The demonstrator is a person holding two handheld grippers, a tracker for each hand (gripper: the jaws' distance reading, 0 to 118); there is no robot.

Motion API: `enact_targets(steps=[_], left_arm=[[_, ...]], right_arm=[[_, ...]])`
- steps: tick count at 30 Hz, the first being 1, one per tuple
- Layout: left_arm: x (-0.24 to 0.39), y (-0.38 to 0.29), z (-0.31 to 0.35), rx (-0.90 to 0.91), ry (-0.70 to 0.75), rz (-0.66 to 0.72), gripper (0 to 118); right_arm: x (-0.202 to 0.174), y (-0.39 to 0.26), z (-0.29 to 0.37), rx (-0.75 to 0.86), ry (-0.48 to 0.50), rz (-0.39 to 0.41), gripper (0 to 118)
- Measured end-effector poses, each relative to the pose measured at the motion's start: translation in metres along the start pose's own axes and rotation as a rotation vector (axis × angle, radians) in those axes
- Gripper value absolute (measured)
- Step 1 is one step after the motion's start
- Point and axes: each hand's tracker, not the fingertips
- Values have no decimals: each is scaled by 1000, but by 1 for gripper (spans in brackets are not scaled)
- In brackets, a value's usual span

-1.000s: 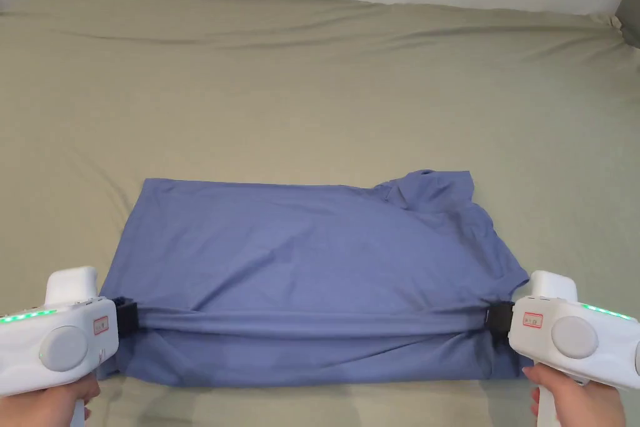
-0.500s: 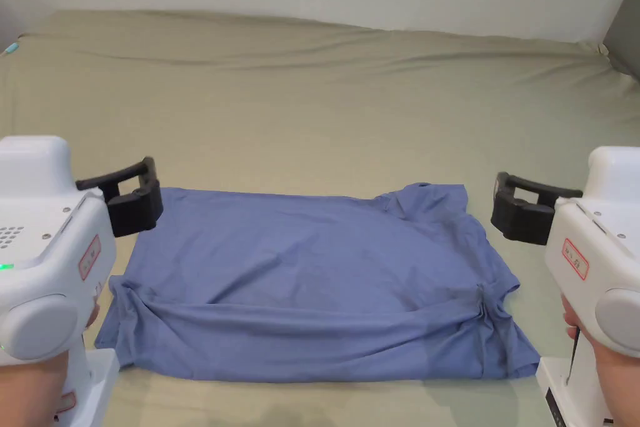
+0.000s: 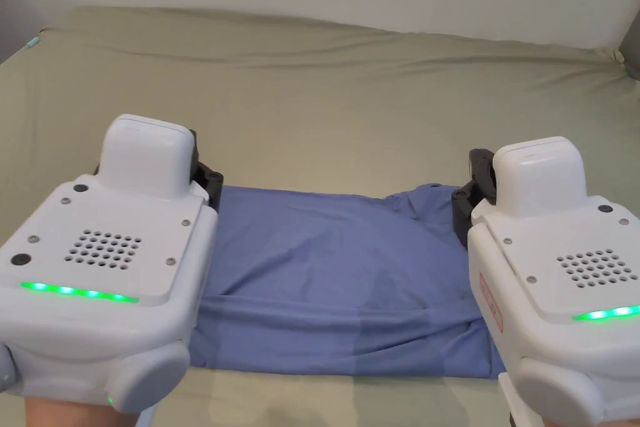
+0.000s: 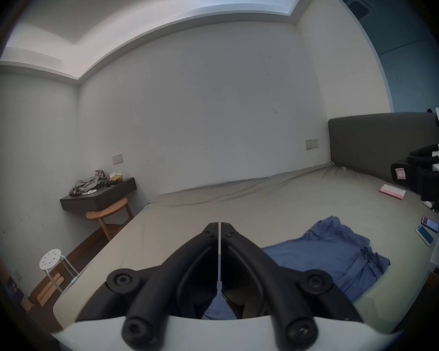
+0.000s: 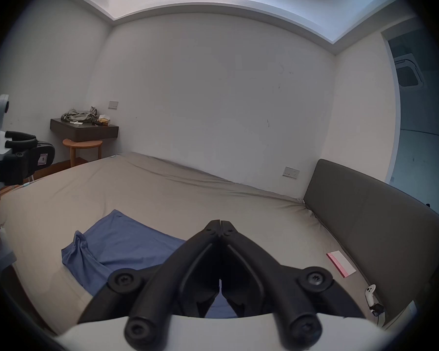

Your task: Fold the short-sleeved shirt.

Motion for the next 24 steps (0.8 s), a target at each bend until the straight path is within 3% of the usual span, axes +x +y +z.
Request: enact_targets(steps=[8, 14, 15, 16, 18, 19, 24], left_arm=[[-5, -15, -19, -96, -2, -25, 0], [-29, -86, -63, -403, -42, 95, 2], [-36, -104, -72, -474, -38, 130, 6], [-43, -121, -80, -529, -34, 171, 26], [-58, -163, -101, -688, -15, 224, 91], [-64, -180, -108, -731, 5, 250, 117], [-78, -239, -134, -833, 129, 236, 117]], right_arm=[[11, -7, 0, -23, -22, -6, 0], [22, -22, -9, -71, -29, -13, 0], [25, -25, -10, -81, -29, -16, 0], [28, -28, -11, -89, -32, -19, 0], [33, -36, -14, -111, -41, -23, 0], [35, -38, -15, -120, -45, -25, 0], [51, -52, -21, -166, -74, -32, 0]])
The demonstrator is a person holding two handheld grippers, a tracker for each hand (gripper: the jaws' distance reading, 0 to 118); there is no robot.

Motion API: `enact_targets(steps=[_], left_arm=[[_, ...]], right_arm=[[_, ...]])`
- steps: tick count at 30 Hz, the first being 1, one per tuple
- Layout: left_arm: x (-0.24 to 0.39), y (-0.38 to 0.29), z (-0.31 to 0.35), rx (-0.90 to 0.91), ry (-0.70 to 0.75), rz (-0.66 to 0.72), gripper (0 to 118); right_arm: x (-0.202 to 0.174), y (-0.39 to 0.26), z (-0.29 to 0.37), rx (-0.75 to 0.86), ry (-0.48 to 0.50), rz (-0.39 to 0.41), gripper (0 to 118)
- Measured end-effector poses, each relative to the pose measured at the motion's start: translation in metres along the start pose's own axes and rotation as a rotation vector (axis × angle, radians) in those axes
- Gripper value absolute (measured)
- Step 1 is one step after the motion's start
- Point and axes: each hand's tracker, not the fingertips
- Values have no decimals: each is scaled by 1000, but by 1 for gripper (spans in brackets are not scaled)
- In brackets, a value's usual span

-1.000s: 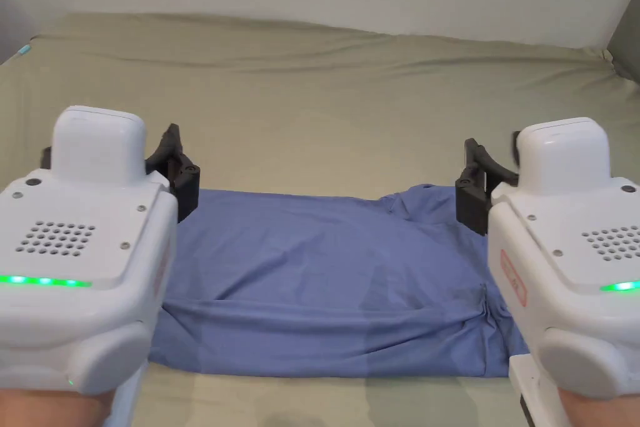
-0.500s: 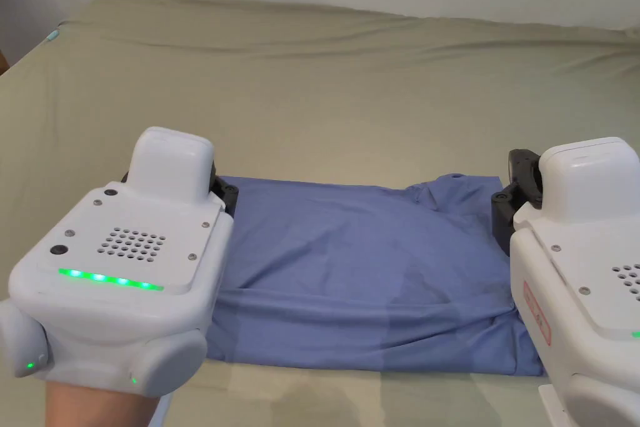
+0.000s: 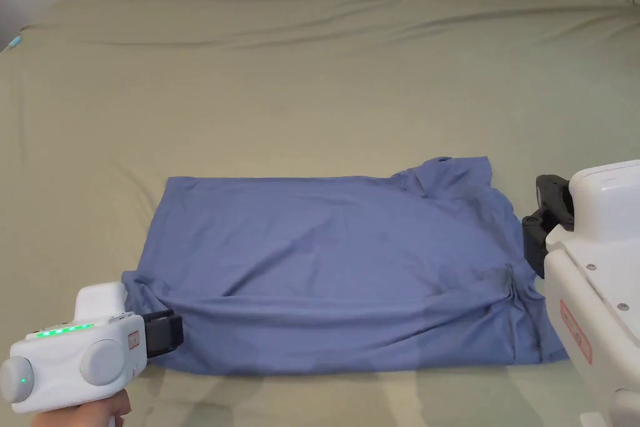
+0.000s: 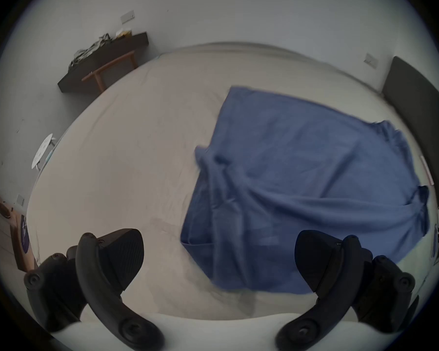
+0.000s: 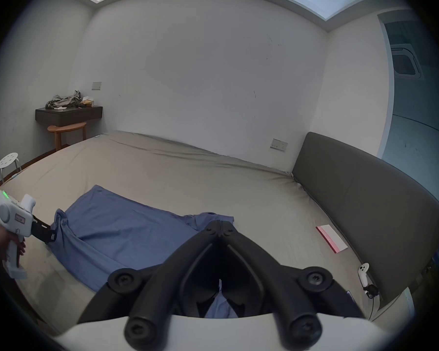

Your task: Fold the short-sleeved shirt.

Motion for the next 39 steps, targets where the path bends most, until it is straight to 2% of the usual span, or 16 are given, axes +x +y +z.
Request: enact_targets(steps=[4, 6, 9, 10, 11, 14, 17, 18, 20, 21, 22, 26, 30, 33, 36, 39], left_arm=[[-2, -3, -22, -38, -10, 25, 100], [1, -6, -21, -42, -38, 47, 97], [10, -7, -12, -8, -69, -23, 57], [12, -6, -9, 3, -91, -38, 27], [16, -5, -5, 6, -130, -55, 7], [23, -3, 8, 60, -93, -83, 7], [15, 0, 21, 98, -126, 2, 7], [16, 2, 25, 97, -126, 9, 7], [16, 1, 35, 127, -136, 29, 7], [17, 0, 39, 136, -134, 23, 7], [20, 1, 45, 156, -124, 15, 7], [17, -1, 46, 163, -118, -18, 7], [15, -2, 41, 148, -114, -23, 7], [15, -4, 37, 130, -110, -31, 7], [16, -5, 36, 129, -107, -37, 7], [13, -3, 42, 138, -114, -29, 7]], right_arm=[[9, -8, -4, -35, -27, 4, 0], [13, -12, -5, -49, -38, 7, 0], [19, -16, -8, -72, -46, 8, 0], [21, -19, -10, -82, -47, 6, 0], [23, -21, -14, -98, -49, 8, 0], [32, -35, -31, -166, -66, 12, 0], [46, -60, -61, -334, -57, -25, 2], [51, -73, -72, -367, -51, -73, 15], [61, -105, -103, -525, -11, -129, 86], [63, -118, -114, -583, -3, -136, 111], [65, -134, -124, -647, -6, -147, 116], [72, -178, -158, -784, 17, -214, 111], [72, -200, -177, -819, -4, -213, 108], [65, -199, -176, -810, 107, -261, 73], [63, -189, -172, -789, 158, -265, 10], [57, -181, -164, -784, 148, -273, 10]])
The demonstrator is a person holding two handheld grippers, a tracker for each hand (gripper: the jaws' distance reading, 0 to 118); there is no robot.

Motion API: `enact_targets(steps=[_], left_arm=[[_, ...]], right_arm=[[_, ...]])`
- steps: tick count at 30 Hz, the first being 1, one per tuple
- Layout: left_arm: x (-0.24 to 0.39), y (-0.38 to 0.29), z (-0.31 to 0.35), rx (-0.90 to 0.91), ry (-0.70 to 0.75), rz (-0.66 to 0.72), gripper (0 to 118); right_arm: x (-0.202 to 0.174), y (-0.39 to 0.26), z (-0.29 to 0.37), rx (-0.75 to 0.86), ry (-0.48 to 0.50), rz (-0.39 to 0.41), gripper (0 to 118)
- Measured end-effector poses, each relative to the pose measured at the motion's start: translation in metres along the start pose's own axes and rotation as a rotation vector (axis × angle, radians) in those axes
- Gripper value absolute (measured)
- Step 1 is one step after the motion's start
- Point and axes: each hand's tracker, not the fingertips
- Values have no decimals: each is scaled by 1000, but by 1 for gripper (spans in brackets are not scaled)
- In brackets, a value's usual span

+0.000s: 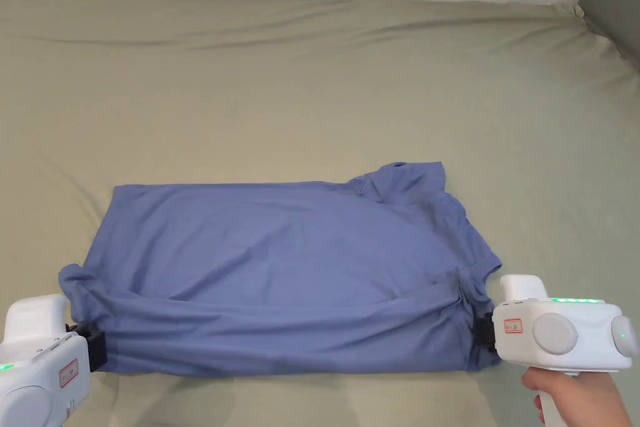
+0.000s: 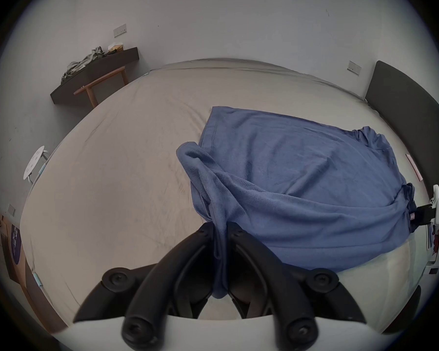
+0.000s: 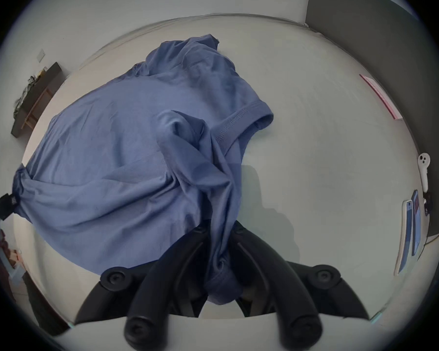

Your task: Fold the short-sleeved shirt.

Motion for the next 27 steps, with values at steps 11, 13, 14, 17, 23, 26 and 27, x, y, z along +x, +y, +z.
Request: enact_targets(steps=[11, 13, 14, 17, 23, 26, 27], left_arm=[[-17, 8, 73, 77, -13, -57, 7], [-25, -3, 83, 60, -11, -64, 7], [-29, -10, 86, 30, -17, -64, 7], [-39, -38, 82, -55, -26, -83, 7], [-45, -90, 56, -202, -7, -110, 7], [-44, -101, 46, -235, -2, -114, 7], [-44, -102, 43, -240, 1, -117, 7]], right_arm=[[9, -18, 107, 106, 61, -7, 11], [11, -31, 120, 87, 84, 11, 11], [14, -40, 123, 77, 94, -4, 11], [17, -65, 120, 39, 89, -33, 11], [17, -109, 76, -77, 42, -69, 11], [17, -117, 55, -102, 22, -71, 11], [17, -117, 52, -100, 17, -72, 11]])
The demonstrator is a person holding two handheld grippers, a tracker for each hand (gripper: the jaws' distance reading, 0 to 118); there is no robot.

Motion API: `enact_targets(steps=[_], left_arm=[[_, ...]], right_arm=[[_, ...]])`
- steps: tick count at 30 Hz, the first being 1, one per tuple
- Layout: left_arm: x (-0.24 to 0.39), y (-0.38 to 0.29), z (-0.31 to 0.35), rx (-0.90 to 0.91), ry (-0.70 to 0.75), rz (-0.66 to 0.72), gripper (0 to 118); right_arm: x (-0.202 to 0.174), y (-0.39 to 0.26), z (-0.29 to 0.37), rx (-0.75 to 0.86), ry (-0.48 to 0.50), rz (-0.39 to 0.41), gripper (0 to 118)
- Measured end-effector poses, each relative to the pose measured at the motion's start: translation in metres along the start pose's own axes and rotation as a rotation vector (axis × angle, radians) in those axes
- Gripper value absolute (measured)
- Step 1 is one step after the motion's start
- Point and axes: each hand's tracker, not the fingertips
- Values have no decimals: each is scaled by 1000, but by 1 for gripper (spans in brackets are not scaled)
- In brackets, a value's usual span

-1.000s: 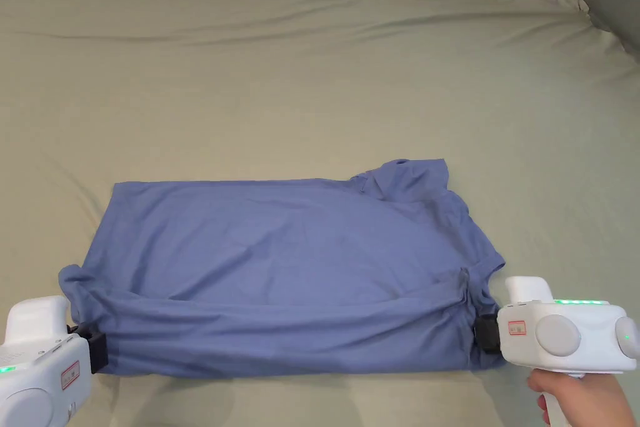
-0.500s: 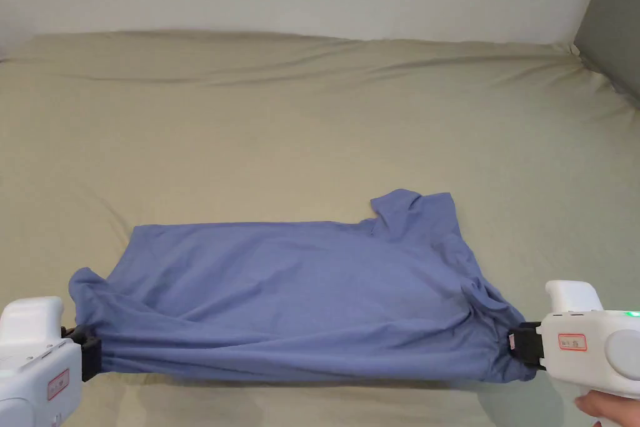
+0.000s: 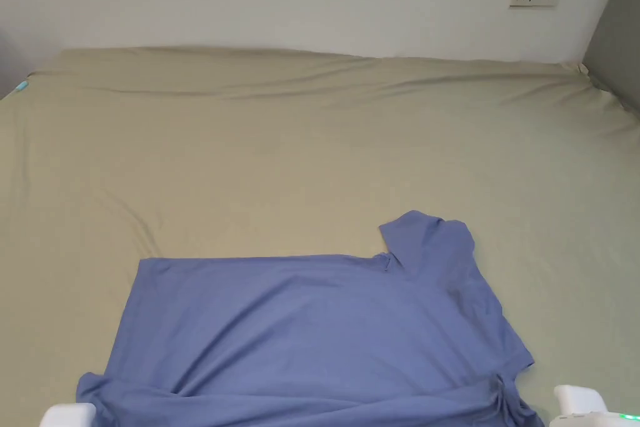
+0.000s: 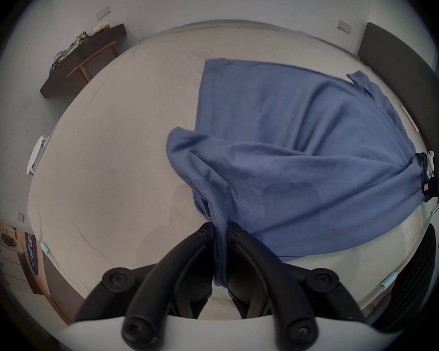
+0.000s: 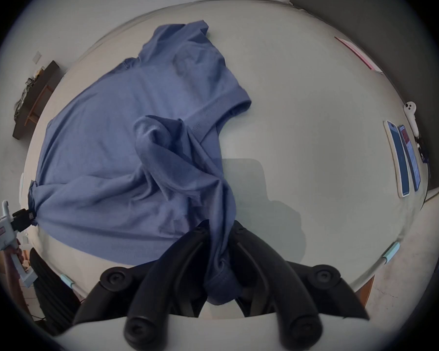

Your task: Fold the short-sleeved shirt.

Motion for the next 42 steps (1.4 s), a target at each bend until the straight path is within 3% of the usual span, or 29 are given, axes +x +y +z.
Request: enact_targets(steps=[2, 4, 6, 7, 12, 20, 24, 26, 27, 28, 30, 33, 42], left_arm=[[2, 3, -1, -2, 8, -1, 11], [3, 7, 1, -1, 44, -1, 47], [0, 10, 3, 8, 133, -7, 94], [-4, 13, 6, 12, 163, -6, 100], [-23, 38, 55, 237, 152, 80, 100], [10, 98, 175, 776, 98, 49, 100], [42, 117, 221, 943, 94, 1, 97], [59, 124, 235, 979, 101, -29, 86], [67, 126, 240, 996, 96, -45, 66], [73, 129, 243, 1018, 97, -56, 47], [86, 131, 245, 1058, 100, -81, 13], [99, 138, 241, 1052, 107, -114, 1], [113, 158, 197, 954, 59, -147, 1]], right_arm=[[-2, 1, -3, 5, -10, 0, 15], [-3, 5, -1, 13, -46, 36, 62], [-1, 10, 2, 32, -195, 100, 109], [4, 11, 7, 49, -233, 109, 112], [16, 36, 68, 251, -224, 22, 110], [-68, 65, 207, 840, -165, 200, 112], [-115, 65, 248, 1011, -152, 252, 112], [-135, 65, 259, 1061, -116, 275, 109], [-145, 66, 262, 1069, -98, 292, 99], [-153, 66, 263, 1072, -94, 300, 85], [-169, 64, 262, 1084, -97, 332, 35], [-186, 66, 253, 1088, -117, 365, 0], [-203, 83, 222, 1034, -92, 414, 0]])
